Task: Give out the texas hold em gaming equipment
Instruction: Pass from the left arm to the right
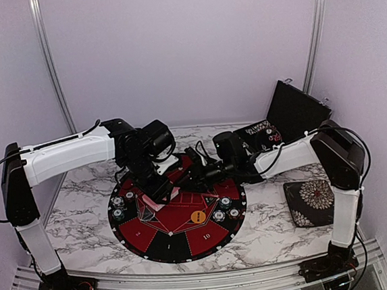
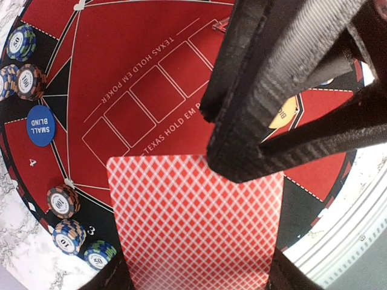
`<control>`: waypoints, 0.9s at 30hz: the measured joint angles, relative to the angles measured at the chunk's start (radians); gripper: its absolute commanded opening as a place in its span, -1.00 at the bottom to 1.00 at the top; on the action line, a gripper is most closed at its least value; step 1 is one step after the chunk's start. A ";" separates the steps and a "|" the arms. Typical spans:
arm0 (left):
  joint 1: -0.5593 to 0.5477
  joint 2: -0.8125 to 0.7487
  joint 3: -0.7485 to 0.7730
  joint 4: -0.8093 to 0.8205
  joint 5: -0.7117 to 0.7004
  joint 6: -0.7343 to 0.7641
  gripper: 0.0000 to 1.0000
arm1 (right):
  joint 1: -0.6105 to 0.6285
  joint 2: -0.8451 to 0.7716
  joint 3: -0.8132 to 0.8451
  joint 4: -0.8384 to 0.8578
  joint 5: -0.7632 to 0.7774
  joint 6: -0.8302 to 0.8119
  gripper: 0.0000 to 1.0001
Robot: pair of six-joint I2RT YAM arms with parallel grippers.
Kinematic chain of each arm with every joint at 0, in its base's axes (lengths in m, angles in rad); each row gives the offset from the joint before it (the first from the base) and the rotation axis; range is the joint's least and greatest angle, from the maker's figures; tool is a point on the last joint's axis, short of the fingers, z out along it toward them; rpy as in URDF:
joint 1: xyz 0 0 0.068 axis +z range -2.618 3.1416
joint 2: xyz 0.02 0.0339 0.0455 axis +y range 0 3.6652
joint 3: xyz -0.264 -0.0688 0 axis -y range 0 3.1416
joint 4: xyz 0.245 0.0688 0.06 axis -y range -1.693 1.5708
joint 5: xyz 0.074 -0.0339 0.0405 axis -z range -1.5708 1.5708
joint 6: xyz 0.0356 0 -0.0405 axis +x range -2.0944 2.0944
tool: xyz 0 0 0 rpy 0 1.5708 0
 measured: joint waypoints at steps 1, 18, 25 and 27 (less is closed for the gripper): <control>0.000 0.000 0.000 0.000 0.000 0.000 0.01 | 0.000 -0.003 -0.002 0.000 0.001 0.000 -0.38; 0.000 0.000 0.000 0.000 0.000 0.000 0.01 | 0.019 -0.006 -0.038 0.116 -0.058 0.102 0.20; 0.000 0.000 0.000 0.001 0.000 0.000 0.01 | 0.050 0.072 -0.037 0.204 -0.087 0.180 0.10; 0.000 0.000 0.000 -0.002 0.000 0.000 0.01 | 0.052 0.083 -0.037 0.226 -0.093 0.201 0.05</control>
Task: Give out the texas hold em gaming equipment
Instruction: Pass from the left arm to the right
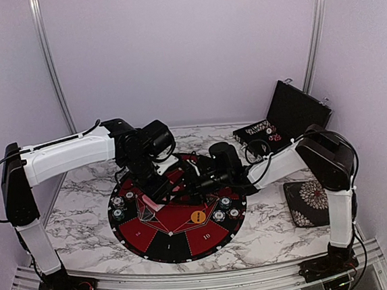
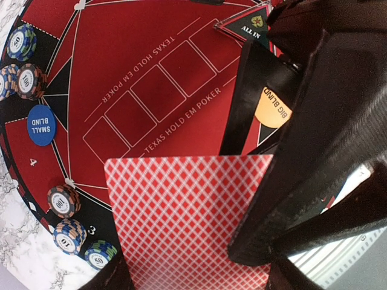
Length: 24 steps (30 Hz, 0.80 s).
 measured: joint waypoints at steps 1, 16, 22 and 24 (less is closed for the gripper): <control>0.000 0.000 0.000 0.001 0.000 0.000 0.01 | 0.000 0.002 0.000 0.013 -0.003 0.010 0.01; 0.000 -0.001 0.000 0.005 -0.003 0.000 0.31 | 0.000 0.019 -0.002 0.156 -0.025 0.146 -1.00; 0.000 -0.002 0.000 0.008 0.003 0.003 0.64 | 0.000 0.021 -0.017 0.212 -0.033 0.188 -1.00; 0.000 -0.002 0.000 0.010 0.003 0.002 0.69 | 0.000 0.021 -0.021 0.230 -0.038 0.193 -1.00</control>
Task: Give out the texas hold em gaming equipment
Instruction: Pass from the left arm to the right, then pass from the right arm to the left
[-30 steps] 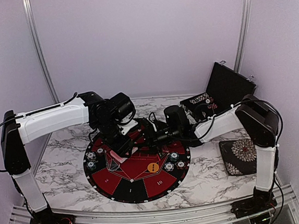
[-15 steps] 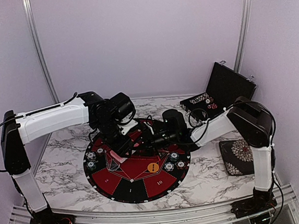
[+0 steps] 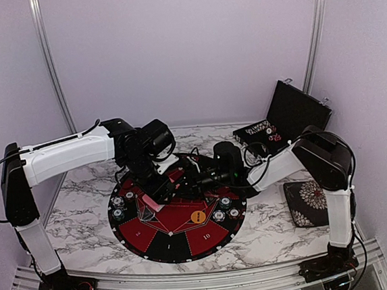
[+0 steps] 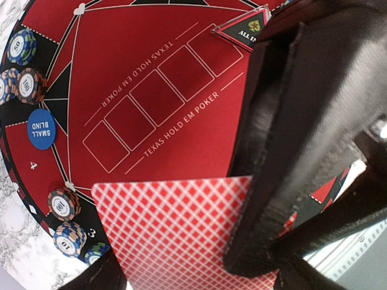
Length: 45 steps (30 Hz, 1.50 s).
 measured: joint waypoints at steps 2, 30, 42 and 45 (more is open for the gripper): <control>0.000 0.000 -0.001 0.000 0.000 0.000 0.71 | 0.000 0.000 -0.004 0.013 -0.002 0.003 -1.00; -0.008 0.010 -0.002 0.008 0.016 0.001 0.62 | 0.000 0.000 -0.045 0.113 -0.013 0.072 -1.00; -0.015 0.020 -0.002 0.008 0.016 0.002 0.34 | 0.000 0.000 -0.046 0.120 -0.012 0.072 -1.00; -0.016 0.020 -0.002 0.011 0.014 -0.002 0.22 | 0.000 0.000 -0.048 0.119 -0.007 0.072 -1.00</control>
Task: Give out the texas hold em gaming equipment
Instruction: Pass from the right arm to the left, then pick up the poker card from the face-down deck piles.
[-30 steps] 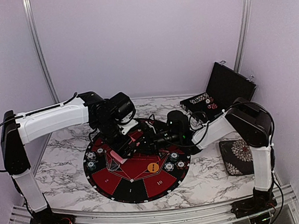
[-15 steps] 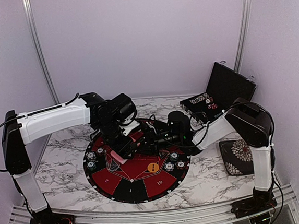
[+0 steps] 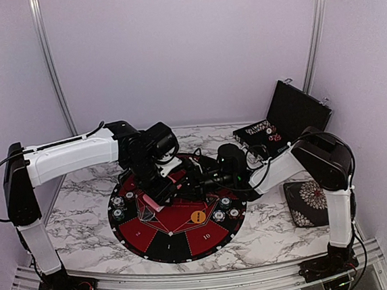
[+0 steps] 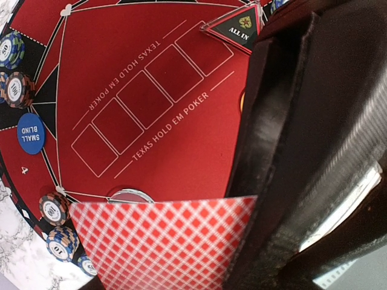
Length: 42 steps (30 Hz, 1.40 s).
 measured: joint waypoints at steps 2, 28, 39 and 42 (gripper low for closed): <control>0.000 0.000 0.000 0.002 -0.001 0.000 0.17 | -0.001 0.000 -0.001 -0.002 0.005 -0.001 -1.00; 0.000 0.000 -0.017 0.003 0.079 0.007 0.15 | -0.005 -0.066 0.000 -0.232 0.037 -0.212 -0.11; 0.000 0.000 -0.024 0.003 0.090 0.007 0.15 | -0.009 -0.067 0.002 -0.259 0.056 -0.248 -0.21; 0.000 0.000 -0.024 0.003 0.090 0.007 0.14 | -0.011 -0.072 0.002 -0.270 0.063 -0.257 -0.22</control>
